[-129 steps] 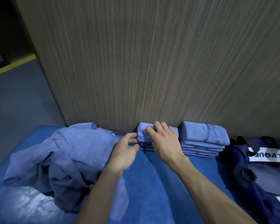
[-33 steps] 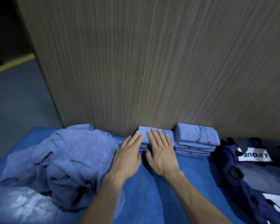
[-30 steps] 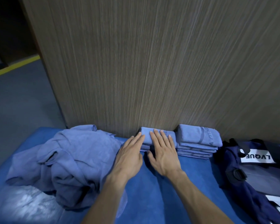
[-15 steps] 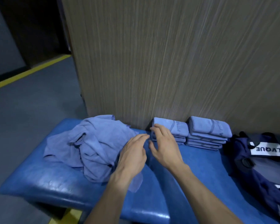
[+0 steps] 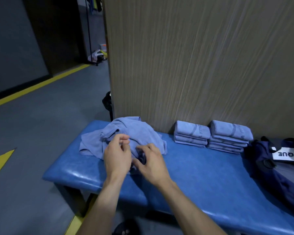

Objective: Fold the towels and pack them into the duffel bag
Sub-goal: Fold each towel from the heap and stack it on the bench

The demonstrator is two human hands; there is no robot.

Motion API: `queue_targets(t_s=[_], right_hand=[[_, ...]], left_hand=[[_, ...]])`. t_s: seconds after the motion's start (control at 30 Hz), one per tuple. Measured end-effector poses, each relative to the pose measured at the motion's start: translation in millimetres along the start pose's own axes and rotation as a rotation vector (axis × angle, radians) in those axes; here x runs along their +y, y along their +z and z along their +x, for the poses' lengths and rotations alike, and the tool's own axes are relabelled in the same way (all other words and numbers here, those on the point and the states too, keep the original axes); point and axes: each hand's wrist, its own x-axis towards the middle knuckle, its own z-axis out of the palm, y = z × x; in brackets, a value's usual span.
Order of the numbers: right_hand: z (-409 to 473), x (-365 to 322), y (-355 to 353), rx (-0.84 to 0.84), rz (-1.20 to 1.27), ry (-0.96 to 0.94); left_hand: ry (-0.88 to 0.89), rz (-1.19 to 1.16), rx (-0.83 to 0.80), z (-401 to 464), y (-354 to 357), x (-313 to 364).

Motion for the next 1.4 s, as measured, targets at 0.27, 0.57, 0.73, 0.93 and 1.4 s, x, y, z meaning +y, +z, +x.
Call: queue_targets(t_s=[0.27,0.57,0.73,0.93,1.4], right_hand=[[23,1,28,0.123,0.189,0.295],[27,-35,-61,0.391,0.655,0.153],[14,-61,-159,0.467,0.745,0.007],[-34,-60,-241,0.379,0.804,0.050],[-88,-10,-269,0.236,0.669,0.174]], left_hand=[[-0.225,-0.125,-0.086,9,0,-5],[-0.183,-0.047,-0.280,7,4,-3],[-0.098,-0.087,-0.279,5,13,3],[-0.017,-0.216,-0.039,-2,21,19],[0.440,-0.438,-0.985,-102,79,98]])
